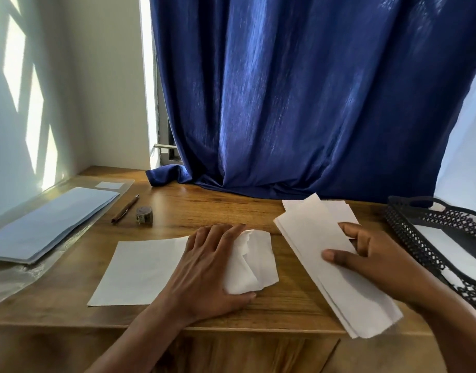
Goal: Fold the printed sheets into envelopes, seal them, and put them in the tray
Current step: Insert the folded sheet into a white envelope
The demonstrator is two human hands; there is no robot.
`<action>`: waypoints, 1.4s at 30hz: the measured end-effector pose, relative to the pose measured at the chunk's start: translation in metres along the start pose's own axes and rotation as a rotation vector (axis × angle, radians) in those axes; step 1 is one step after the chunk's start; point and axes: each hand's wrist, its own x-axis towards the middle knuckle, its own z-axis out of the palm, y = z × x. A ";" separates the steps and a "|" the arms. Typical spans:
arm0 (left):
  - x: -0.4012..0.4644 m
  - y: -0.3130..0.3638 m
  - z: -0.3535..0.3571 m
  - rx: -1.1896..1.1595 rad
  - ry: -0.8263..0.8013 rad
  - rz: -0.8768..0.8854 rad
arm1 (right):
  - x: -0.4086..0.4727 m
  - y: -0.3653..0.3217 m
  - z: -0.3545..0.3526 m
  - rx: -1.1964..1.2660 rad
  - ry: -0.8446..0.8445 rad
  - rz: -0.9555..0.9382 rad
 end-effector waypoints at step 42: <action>-0.001 0.001 0.001 -0.014 0.090 0.016 | 0.005 0.018 0.046 0.307 0.047 0.178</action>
